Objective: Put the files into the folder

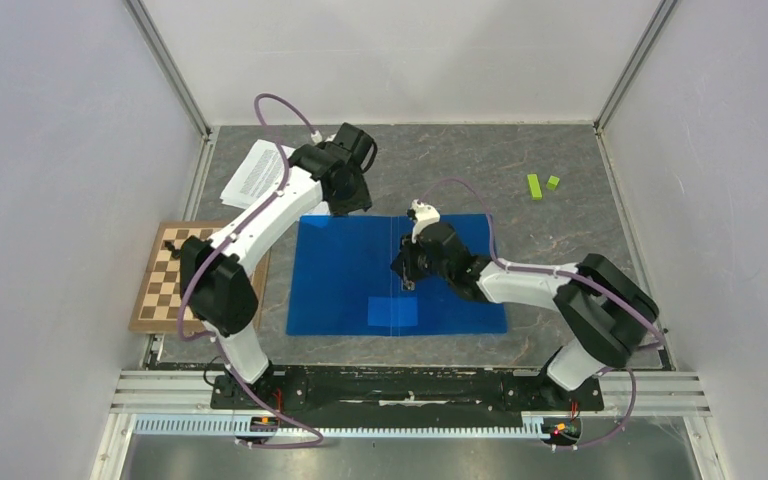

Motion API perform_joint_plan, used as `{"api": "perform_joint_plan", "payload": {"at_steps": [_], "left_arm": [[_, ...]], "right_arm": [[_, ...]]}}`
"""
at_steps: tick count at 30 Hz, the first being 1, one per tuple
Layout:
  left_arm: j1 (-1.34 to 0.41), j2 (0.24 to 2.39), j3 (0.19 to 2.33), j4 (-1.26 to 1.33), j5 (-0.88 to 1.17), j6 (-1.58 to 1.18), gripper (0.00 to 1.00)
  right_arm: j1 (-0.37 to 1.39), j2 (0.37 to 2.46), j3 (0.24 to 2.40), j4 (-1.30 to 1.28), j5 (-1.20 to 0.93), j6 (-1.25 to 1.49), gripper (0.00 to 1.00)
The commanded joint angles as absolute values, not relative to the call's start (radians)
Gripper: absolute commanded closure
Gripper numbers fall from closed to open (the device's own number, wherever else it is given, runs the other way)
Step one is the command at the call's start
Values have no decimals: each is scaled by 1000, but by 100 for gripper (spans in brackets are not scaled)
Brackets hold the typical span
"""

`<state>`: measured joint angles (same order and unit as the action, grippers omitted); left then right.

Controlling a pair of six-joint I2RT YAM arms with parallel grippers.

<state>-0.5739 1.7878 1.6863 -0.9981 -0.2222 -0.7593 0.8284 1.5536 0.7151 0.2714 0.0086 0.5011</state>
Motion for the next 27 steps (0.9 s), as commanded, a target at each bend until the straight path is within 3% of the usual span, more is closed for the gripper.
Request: {"api": "perform_joint_plan", "payload": {"at_steps": [1,13,19,27], "left_arm": [[-563,1688,1624,-1008,-260,-702,50],[-555,1614,1551,-1009,-290,-699,50],[-549,1597,1518,-1008,-306,-703,50],[-549,1594,1511,-1008,-307,-711,50]], "right_arm": [[761,1657,851,307,-26,486,77],[692,1875,1032,228,-14,412,79],[695,1870,1014,188,18,351,65],[730,1764,1153,4,85,255,57]]}}
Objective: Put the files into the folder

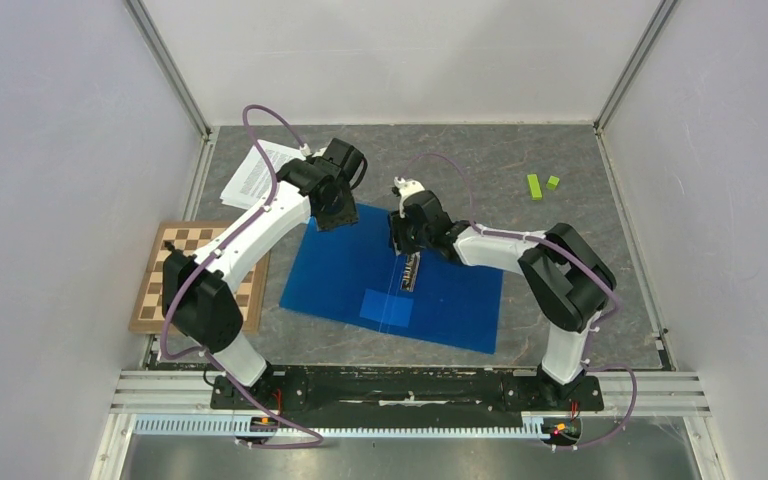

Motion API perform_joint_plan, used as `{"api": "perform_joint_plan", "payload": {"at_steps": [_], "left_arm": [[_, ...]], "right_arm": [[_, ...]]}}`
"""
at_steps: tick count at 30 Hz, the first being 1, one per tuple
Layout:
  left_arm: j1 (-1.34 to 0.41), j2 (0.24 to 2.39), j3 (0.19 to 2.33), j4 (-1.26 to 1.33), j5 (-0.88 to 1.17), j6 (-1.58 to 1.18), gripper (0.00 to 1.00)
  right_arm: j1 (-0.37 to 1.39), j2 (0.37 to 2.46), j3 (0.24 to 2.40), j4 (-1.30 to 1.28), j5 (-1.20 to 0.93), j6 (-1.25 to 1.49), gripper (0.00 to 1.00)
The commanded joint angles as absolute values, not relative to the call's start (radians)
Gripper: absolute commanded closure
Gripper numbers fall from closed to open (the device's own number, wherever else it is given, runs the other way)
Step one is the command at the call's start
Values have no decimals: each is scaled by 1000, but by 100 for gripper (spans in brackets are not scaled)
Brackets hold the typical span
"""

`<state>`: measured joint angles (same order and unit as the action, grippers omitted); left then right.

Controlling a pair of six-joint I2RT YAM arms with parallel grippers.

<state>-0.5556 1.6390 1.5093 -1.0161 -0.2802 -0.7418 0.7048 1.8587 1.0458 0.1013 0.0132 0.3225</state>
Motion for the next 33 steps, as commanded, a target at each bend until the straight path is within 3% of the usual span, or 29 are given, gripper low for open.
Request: {"api": "perform_joint_plan", "payload": {"at_steps": [1,8,20,24,29,33], "left_arm": [[-548,1594,1513,-1008,-307,-712,50],[-548,1583,1506,-1009,-313,-705,50],[-548,1580,1469,-989,-296,-706,51],[-548,1580,1459,-986,-296,-708,51],[-548,1580,1449,-978,-290,-711,51],[-548,1582,1443,-977,-290,-714,51]], "right_arm": [[737,1750,1163,-45,109,254,55],[755,1636,1083,-212,265,355,49],[757,1704,1061,-227,219,465,46],[763,1731,1064,-222,215,478,55],[768,1757,1066,-214,211,487,56],[774,1772,1074,-208,217,492,65]]}}
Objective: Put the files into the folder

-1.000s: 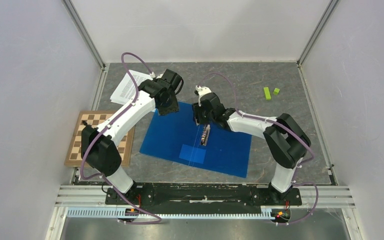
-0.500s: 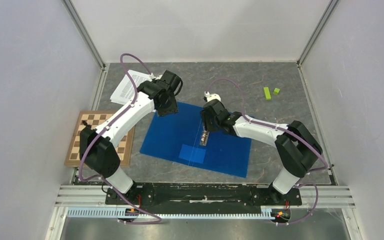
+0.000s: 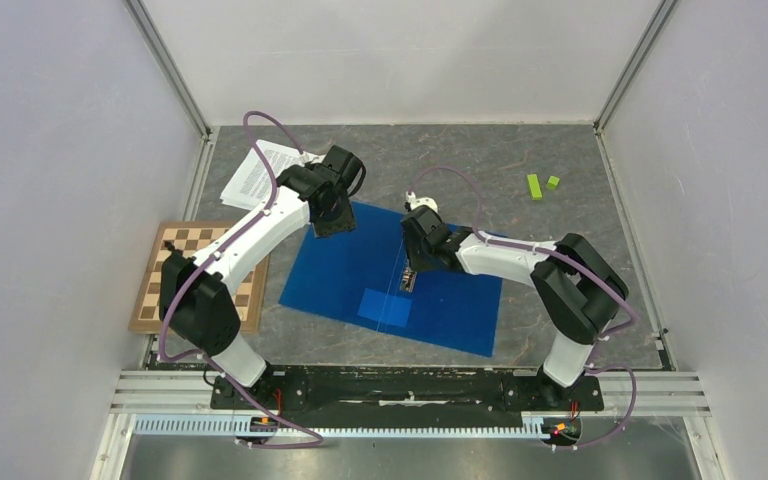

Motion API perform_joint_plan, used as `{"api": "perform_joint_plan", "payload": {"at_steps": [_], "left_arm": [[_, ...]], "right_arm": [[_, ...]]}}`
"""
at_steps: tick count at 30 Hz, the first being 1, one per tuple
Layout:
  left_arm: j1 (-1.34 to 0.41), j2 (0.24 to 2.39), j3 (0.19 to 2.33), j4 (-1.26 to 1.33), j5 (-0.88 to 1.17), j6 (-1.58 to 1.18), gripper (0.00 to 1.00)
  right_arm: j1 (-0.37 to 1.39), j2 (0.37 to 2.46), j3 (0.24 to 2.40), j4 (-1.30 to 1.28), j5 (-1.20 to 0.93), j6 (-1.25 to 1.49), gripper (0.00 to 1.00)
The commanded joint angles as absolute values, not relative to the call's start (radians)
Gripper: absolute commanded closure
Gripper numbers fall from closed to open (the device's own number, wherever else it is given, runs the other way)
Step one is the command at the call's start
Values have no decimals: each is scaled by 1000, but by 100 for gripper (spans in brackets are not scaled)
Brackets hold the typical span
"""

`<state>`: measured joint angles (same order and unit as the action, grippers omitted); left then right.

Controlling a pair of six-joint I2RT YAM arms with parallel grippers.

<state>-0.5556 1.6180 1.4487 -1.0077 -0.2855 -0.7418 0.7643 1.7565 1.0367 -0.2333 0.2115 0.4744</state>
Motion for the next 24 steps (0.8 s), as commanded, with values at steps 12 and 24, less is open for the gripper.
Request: {"api": "perform_joint_plan", "payload": {"at_steps": [12,24], "left_arm": [[-548,1583,1419,-969,-290,-716,51],[-548,1607,1410,-945,-259,-733,51]], "right_arm": [[774,1723,1016,-227,312,510,94],[729,1532,829,-256,416,526,95]]}}
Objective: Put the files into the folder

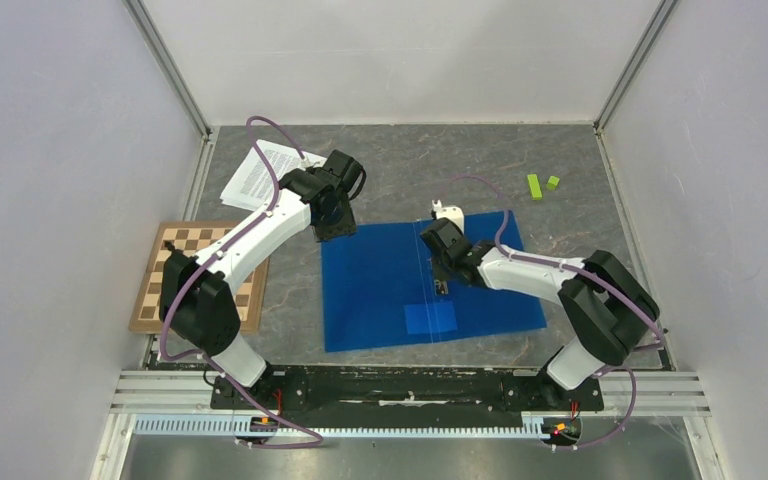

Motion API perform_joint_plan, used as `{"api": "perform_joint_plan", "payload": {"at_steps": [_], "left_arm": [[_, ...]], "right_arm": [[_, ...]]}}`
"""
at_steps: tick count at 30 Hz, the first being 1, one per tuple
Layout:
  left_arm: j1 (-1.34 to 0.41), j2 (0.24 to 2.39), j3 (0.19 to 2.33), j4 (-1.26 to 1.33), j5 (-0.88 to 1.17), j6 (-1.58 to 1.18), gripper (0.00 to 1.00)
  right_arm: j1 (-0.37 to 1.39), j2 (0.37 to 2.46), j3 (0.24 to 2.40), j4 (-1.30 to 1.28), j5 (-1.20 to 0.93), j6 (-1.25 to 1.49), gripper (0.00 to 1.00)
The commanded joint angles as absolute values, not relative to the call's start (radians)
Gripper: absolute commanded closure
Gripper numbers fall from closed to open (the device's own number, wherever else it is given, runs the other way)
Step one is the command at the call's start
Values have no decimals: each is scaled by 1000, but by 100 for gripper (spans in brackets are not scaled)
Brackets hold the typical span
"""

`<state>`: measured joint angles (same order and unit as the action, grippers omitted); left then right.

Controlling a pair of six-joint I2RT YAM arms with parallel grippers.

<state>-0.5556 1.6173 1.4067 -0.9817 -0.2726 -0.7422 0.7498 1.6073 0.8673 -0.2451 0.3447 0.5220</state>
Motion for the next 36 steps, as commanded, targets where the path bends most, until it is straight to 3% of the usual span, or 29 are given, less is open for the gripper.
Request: {"api": "perform_joint_plan", "payload": {"at_steps": [1,5,17,19,24,26,28,30,36], "left_arm": [[-548,1611,1412,-944,-255,-735,51],[-548,1622,1413,-935,-243,-739,52],[-548,1665,1447,-924,-232,-742,50],[-548,1667,1455,-925,-244,-745,49],[-498,1674,1515,-945,-332,-803,47],[-444,1687,1536,-951,-365,-855,47],[-394,1704,1546,-953,-418,-921,40],[-348,1722,1533,-937,-445,-978,36],[-226,1756,1453,-752,-390,-1018,35]], "right_arm": [[725,1520,821,-262,421,523,95],[714,1477,803,-282,442,510,93],[681,1497,832,-246,412,469,63],[674,1495,841,-241,403,457,56],[667,1483,917,-133,265,349,26],[667,1525,1001,-79,152,282,16],[667,1600,1096,-15,71,217,11],[666,1704,1190,61,4,156,8],[652,2004,1492,217,-181,95,5]]}}
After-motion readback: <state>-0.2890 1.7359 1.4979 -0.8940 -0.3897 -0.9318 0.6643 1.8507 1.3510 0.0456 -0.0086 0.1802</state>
